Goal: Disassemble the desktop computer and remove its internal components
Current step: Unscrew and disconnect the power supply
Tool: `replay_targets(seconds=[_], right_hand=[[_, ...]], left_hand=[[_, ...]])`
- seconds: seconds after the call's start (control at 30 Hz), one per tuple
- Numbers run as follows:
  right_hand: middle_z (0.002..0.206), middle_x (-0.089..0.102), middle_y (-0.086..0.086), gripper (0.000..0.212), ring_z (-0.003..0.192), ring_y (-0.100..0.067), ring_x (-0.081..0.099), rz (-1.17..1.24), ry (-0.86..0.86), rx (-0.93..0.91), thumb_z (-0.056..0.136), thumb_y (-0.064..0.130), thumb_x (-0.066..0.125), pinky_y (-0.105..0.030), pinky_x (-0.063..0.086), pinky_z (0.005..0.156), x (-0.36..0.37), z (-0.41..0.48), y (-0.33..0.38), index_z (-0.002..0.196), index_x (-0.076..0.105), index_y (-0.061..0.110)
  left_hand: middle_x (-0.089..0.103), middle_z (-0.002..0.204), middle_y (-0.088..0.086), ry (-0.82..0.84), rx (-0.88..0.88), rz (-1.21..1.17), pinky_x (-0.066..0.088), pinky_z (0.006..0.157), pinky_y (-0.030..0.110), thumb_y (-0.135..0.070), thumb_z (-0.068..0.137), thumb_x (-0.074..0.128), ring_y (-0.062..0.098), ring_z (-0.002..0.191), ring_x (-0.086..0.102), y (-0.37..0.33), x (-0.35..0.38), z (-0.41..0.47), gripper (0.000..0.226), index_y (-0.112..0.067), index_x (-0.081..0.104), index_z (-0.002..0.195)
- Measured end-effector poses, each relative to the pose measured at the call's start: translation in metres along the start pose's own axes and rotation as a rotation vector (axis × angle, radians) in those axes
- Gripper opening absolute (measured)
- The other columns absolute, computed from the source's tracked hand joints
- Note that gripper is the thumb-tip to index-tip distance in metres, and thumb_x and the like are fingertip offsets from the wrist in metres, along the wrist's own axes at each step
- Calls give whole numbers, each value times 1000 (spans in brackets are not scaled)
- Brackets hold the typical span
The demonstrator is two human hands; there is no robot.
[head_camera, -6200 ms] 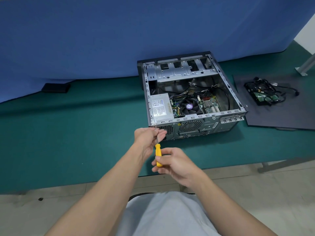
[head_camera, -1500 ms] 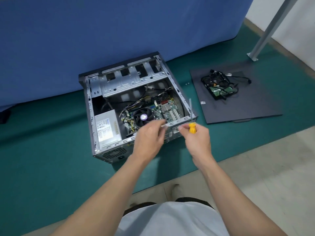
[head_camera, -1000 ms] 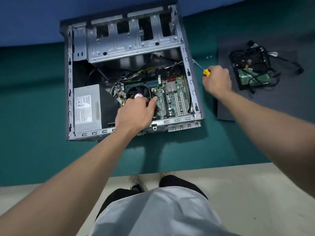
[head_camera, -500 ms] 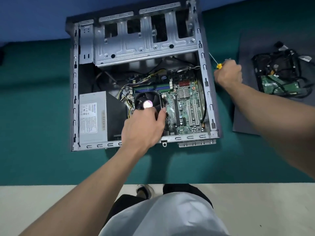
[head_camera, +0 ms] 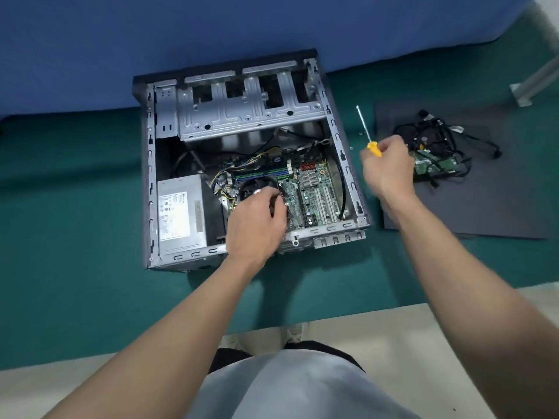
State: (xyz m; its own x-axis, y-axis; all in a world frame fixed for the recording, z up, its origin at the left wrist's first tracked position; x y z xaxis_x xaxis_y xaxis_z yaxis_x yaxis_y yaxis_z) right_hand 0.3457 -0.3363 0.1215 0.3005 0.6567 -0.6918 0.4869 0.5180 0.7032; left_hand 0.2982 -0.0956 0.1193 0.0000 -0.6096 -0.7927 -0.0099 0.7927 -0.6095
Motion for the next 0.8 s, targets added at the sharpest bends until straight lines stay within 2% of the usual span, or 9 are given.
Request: replay_targets(seconds=[0.1, 0.17, 0.27, 0.37, 0.47, 0.6, 0.7, 0.73, 0.8], right_hand=[[91, 57, 1, 20, 85, -21, 50, 40, 36, -76, 93, 31, 56, -27, 30, 68, 4, -66, 23, 105, 55, 15], [94, 64, 0, 24, 89, -22, 56, 91, 102, -121, 93, 34, 56, -33, 42, 76, 18, -112, 35, 106, 59, 15], [90, 68, -2, 23, 82, -24, 62, 156, 248, -138, 96, 35, 52, -40, 49, 78, 48, -176, 45, 103, 62, 15], [80, 68, 4, 20, 75, -21, 63, 210, 396, -81, 98, 33, 48, -42, 51, 76, 84, -226, 46, 92, 60, 18], [68, 62, 12, 22, 66, -12, 56, 225, 468, -27, 99, 33, 44, -34, 47, 68, 110, -259, 37, 86, 57, 21], [58, 59, 17, 25, 55, -6, 48, 241, 522, 40, 100, 34, 43, -27, 37, 60, 131, -288, 24, 81, 55, 23], [63, 56, 9, 25, 51, -10, 40, 334, 525, 135, 99, 32, 44, -32, 32, 57, 138, -299, 17, 82, 57, 20], [62, 54, 7, 25, 51, -10, 39, 359, 519, 166, 99, 31, 44, -33, 30, 57, 139, -301, 15, 82, 57, 18], [60, 48, 5, 28, 47, -9, 35, 412, 521, 229, 99, 32, 45, -31, 27, 52, 139, -305, 10, 79, 56, 16]], left_hand=[[69, 108, 4, -34, 79, -85, 46, 87, 31, -13, 94, 55, 22, 98, 62, 7, -15, -16, 25, -10, 64, 117], [67, 112, 7, -86, 104, -70, 41, 93, 29, -5, 93, 56, 22, 104, 59, 20, -28, -29, 28, -6, 62, 120], [65, 107, 9, -195, 55, -59, 33, 90, 23, 2, 91, 56, 24, 101, 55, 53, -52, -50, 24, -3, 63, 113], [60, 104, 13, -304, -89, -67, 34, 89, 28, -4, 91, 60, 27, 99, 49, 89, -74, -70, 17, -1, 64, 107], [53, 93, 8, -380, -307, -108, 37, 86, 38, -22, 87, 70, 27, 93, 47, 115, -87, -86, 18, -8, 59, 92], [54, 67, -1, -337, -636, -216, 43, 69, 38, -43, 85, 68, 28, 75, 54, 131, -88, -97, 40, -18, 44, 65], [58, 56, 0, -222, -941, -584, 41, 57, 30, -52, 86, 64, 23, 59, 54, 137, -69, -105, 49, -15, 50, 56], [63, 58, 2, -147, -990, -786, 44, 57, 29, -52, 89, 61, 20, 57, 57, 135, -60, -106, 48, -12, 58, 61], [73, 79, 9, 66, -1022, -1146, 54, 67, 29, -55, 94, 50, 20, 73, 69, 124, -46, -106, 55, -3, 67, 86]])
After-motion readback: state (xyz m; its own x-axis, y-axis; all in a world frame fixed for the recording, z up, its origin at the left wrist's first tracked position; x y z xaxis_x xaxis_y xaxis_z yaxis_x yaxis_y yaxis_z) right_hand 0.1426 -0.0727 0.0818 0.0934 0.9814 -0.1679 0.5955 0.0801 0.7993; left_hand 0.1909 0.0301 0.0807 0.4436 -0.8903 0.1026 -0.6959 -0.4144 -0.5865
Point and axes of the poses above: each hand's wrist, its own z-axis towards the middle knuckle, its own x-axis out of the palm, y = z × x, the point moved 5 cm from there along z, towards the middle knuckle
